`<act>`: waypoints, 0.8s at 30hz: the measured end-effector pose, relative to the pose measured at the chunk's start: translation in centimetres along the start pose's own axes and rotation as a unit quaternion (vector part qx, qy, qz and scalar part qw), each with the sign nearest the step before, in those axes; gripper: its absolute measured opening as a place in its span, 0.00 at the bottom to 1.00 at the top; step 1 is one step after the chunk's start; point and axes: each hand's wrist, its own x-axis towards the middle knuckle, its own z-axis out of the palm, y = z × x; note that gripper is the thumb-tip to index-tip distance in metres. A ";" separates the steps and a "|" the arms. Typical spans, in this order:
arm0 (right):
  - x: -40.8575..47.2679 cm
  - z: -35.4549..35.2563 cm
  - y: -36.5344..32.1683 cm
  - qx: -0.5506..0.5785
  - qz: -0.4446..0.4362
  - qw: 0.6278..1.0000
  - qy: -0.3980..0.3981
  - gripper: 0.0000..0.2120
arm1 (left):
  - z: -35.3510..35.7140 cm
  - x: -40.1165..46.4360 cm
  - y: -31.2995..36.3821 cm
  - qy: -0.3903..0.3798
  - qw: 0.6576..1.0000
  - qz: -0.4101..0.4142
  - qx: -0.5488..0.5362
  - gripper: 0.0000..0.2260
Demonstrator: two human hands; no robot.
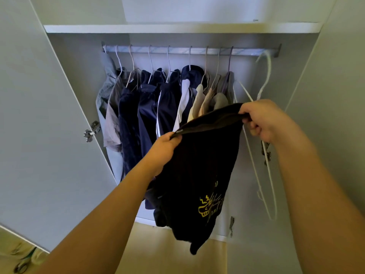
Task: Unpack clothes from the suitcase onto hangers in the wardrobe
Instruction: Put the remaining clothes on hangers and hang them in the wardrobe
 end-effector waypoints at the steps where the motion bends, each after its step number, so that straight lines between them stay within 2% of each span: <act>1: 0.1 0.1 0.5 -0.004 -0.003 1.000 -0.007 0.08 | -0.3 0.0 0.8 0.004 0.999 -0.010 -0.033 0.10; 5: 0.4 0.5 2.2 -0.003 -0.009 1.000 -0.003 0.08 | -1.0 0.1 3.9 -0.038 0.991 -0.068 -0.109 0.06; 11: 0.2 0.3 2.8 -0.034 -0.018 0.999 -0.013 0.11 | -2.5 0.1 5.8 -0.112 0.985 -0.109 -0.069 0.08; 13: -0.1 0.5 3.0 -0.034 -0.020 0.998 -0.050 0.10 | -2.6 0.2 6.0 -0.138 0.983 -0.109 -0.062 0.09; 16: -0.6 0.7 4.1 0.007 -0.026 0.984 -0.175 0.06 | -2.6 0.4 6.5 -0.153 0.978 -0.112 -0.088 0.12; 17: -0.8 0.8 4.5 0.013 -0.029 0.974 -0.224 0.09 | -2.5 0.4 6.9 -0.152 0.978 -0.108 -0.097 0.12; 19: -0.9 1.2 5.0 -0.008 -0.035 0.954 -0.297 0.25 | -2.3 0.6 7.4 -0.152 0.978 -0.091 -0.111 0.13; 21: -0.7 1.9 4.8 -0.085 -0.043 0.951 -0.293 0.40 | -2.2 0.7 7.8 -0.151 0.977 -0.087 -0.124 0.12; 22: -0.8 2.2 4.6 -0.107 -0.049 0.953 -0.280 0.43 | -2.1 0.7 8.0 -0.151 0.977 -0.089 -0.125 0.12; 23: -0.6 2.6 4.5 -0.120 -0.055 0.957 -0.259 0.41 | -2.1 0.8 8.1 -0.152 0.977 -0.090 -0.121 0.11; 24: -0.5 2.8 4.4 -0.128 -0.065 0.961 -0.237 0.35 | -2.1 0.7 8.1 -0.153 0.978 -0.089 -0.113 0.11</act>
